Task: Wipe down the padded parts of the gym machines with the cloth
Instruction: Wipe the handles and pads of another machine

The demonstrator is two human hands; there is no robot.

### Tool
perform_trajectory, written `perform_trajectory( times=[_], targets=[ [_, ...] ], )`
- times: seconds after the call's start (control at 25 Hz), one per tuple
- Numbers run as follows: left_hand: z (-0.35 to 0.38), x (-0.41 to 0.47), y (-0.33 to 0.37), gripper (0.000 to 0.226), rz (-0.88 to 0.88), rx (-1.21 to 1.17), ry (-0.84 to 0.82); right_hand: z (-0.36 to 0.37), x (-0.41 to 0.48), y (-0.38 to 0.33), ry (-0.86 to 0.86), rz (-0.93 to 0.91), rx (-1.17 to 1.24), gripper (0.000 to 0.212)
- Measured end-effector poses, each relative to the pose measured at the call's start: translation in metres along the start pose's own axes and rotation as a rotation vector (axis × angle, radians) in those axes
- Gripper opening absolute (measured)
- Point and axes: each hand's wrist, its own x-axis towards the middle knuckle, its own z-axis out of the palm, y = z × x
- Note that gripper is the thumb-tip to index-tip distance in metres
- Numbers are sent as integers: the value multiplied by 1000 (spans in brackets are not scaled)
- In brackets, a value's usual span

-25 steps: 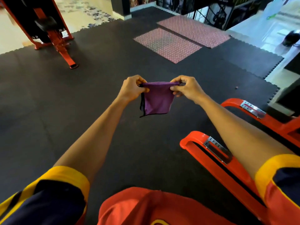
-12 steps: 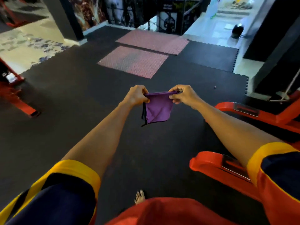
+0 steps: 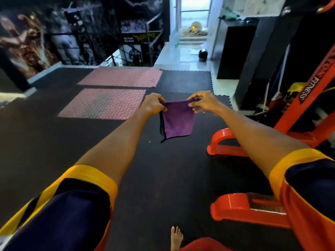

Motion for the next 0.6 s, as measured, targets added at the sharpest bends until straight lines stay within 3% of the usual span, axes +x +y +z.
perform_trajectory(
  times=[0.28, 0.6],
  targets=[
    [-4, 160, 84, 33, 229, -27, -75, -98, 64, -14, 321, 27, 1, 28],
    [19, 296, 173, 33, 475, -238, -191, -190, 94, -28, 647, 79, -169, 18]
  ],
)
